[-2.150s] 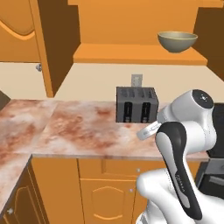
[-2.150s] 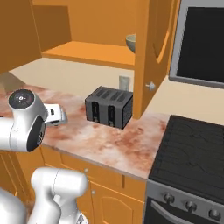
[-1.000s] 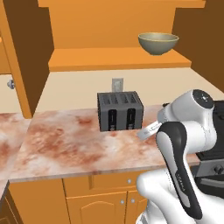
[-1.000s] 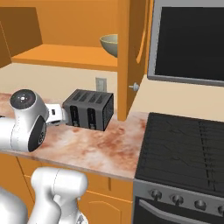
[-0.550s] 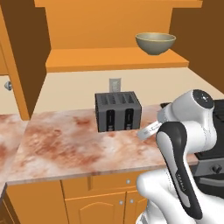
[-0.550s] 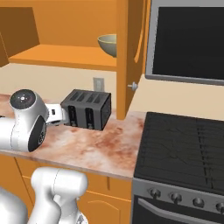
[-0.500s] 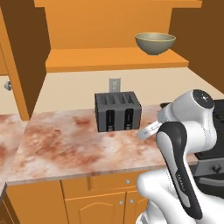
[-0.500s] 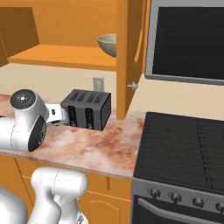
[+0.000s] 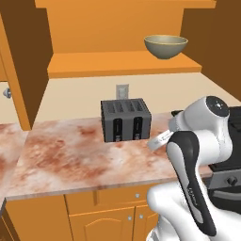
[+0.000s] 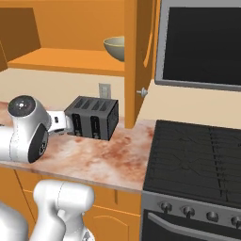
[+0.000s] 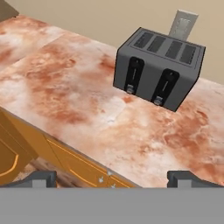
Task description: Move the bowls from the cabinet to the plates on the dining table.
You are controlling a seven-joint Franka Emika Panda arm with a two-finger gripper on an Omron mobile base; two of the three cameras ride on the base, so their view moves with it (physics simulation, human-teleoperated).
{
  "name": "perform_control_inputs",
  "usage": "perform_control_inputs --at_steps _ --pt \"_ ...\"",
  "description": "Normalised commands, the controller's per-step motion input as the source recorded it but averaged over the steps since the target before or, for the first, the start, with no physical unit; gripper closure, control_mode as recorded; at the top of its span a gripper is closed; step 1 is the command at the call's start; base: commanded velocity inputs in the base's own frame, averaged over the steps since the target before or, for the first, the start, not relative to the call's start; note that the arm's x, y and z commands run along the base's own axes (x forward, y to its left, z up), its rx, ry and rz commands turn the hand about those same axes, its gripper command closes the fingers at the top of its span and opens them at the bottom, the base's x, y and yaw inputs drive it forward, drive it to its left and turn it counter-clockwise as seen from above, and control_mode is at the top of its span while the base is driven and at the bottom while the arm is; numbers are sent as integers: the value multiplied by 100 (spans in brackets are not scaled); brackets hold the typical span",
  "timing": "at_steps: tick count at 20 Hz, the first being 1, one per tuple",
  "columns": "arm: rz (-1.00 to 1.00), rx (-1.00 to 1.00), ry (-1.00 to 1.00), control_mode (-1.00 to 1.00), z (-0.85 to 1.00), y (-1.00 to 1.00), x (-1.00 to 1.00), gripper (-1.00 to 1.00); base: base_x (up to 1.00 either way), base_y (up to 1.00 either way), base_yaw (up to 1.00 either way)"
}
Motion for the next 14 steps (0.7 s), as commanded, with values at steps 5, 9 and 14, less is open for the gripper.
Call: perform_control_inputs --at_steps 5,9,14 --pt "-8 -18 -2 -100 45 -1 0 -100 0 0 0" --pt "-8 -15 -3 -100 53 -14 0 -100 0 0 0" --pt "-4 -15 -5 -100 51 -28 0 -100 0 0 0"
